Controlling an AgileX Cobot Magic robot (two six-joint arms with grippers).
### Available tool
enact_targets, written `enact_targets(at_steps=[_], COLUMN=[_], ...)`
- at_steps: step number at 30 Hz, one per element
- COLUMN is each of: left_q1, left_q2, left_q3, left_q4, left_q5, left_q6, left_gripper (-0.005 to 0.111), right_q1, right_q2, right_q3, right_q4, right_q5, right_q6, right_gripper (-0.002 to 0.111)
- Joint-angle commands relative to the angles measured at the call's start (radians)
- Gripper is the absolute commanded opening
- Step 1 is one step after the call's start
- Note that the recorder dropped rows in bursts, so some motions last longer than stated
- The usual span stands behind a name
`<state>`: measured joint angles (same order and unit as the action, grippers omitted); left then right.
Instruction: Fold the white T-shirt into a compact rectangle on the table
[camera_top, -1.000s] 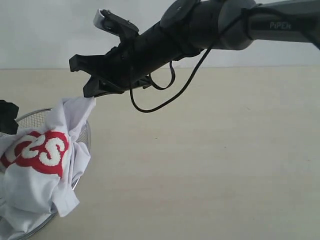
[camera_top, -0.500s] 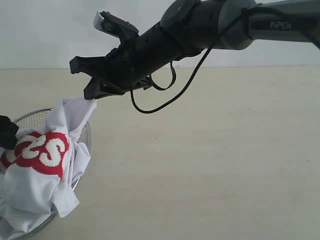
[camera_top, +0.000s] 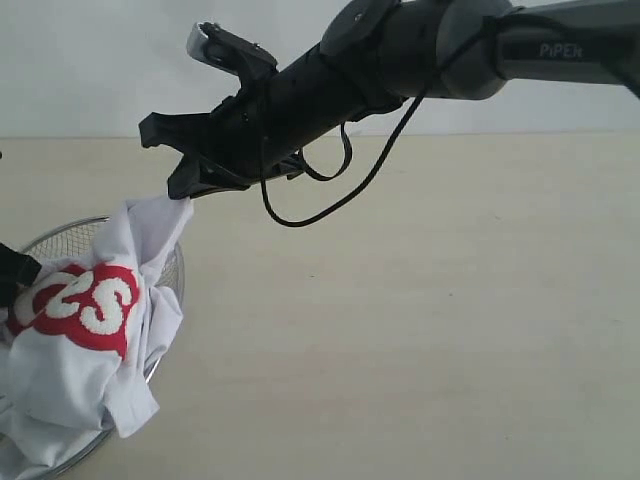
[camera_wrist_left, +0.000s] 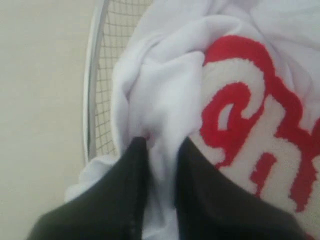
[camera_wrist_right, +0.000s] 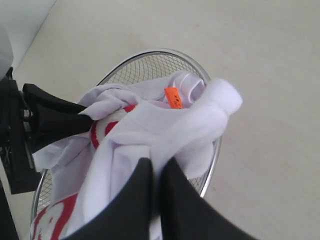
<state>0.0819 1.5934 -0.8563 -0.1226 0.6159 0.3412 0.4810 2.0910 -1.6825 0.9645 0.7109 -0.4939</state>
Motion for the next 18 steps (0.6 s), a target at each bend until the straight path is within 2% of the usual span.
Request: enact_targets(at_steps=[1,7,18], left_q1=[0.002,0.002,0.002], left_q2=[0.001,-0.029,-0.238], left_q3=[-0.004,-0.006,-0.006], left_q4=[-0.020,-0.038,-0.078], left_q5=[-0.023,-0.046,-0.076], left_q6=[0.002,0.002,0.002], left_gripper=[0.004,0.005,0.005], right_q1=[0.002,0.002,0.002], right_q2=[-0.013,-0.029,-0.123], right_q3=[-0.004,-0.004,-0.004], right_q4=[-0.006,-0.006,-0.017], right_q5=[0.010,0.010,0.029], right_q6=[-0.003,-0.005,-0.003], right_gripper=[0.000,0.000,0.000])
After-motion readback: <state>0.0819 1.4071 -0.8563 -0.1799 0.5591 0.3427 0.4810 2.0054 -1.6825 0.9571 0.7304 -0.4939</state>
